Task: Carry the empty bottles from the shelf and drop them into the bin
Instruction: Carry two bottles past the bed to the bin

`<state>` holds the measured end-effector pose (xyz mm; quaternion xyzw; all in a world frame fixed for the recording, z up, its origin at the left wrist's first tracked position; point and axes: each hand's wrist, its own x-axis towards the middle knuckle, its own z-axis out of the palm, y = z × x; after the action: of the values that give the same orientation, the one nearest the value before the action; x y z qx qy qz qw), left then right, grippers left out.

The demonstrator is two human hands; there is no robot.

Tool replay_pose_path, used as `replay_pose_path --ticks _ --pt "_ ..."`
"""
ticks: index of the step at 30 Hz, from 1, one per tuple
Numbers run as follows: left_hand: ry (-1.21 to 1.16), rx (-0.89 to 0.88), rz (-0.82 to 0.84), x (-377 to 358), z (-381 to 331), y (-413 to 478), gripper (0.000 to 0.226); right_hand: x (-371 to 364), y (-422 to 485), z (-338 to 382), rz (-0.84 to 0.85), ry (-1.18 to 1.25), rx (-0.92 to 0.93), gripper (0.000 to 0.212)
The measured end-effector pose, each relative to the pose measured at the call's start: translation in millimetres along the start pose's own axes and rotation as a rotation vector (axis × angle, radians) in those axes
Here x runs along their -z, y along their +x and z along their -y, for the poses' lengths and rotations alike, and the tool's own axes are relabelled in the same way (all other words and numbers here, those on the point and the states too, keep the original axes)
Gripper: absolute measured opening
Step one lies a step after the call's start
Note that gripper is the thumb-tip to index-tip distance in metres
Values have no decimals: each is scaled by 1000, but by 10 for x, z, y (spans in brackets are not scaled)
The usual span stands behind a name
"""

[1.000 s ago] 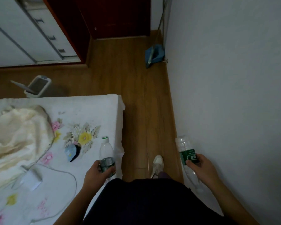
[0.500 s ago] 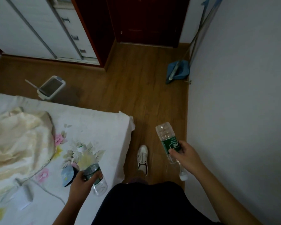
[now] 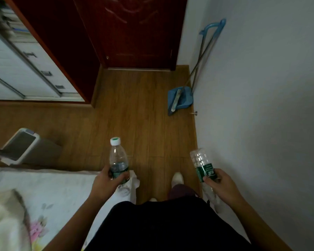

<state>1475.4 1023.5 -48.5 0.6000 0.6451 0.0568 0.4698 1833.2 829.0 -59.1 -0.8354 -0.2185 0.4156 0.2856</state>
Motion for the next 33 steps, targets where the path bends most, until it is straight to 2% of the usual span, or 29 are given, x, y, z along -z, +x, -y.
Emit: replay_pose_path --ticks 4,8,11,15,19,22,28,33 --pt "-32 7 -10 71 -369 538 65 66 664 501 45 -28 29 31" --pt "-146 92 -76 137 -595 838 49 57 1400 1231 143 -45 115 29" --pt "-238 227 -176 184 -558 897 53 -82 1899 1848 262 -84 169 32" --pt "-339 434 -373 271 -407 761 53 -509 2344 2677 470 -201 245 36" --pt "-412 572 -559 378 -361 587 67 -1079 2587 3424 661 -310 337 42" --pt "-470 684 -612 452 -261 576 57 -1565 2737 3820 741 -380 386 53" --pt "-560 820 -692 709 40 945 61 -2384 2989 4445 815 -483 373 63" --pt "-582 783 -648 1384 118 1618 43 -2808 3238 4955 755 -473 321 58"
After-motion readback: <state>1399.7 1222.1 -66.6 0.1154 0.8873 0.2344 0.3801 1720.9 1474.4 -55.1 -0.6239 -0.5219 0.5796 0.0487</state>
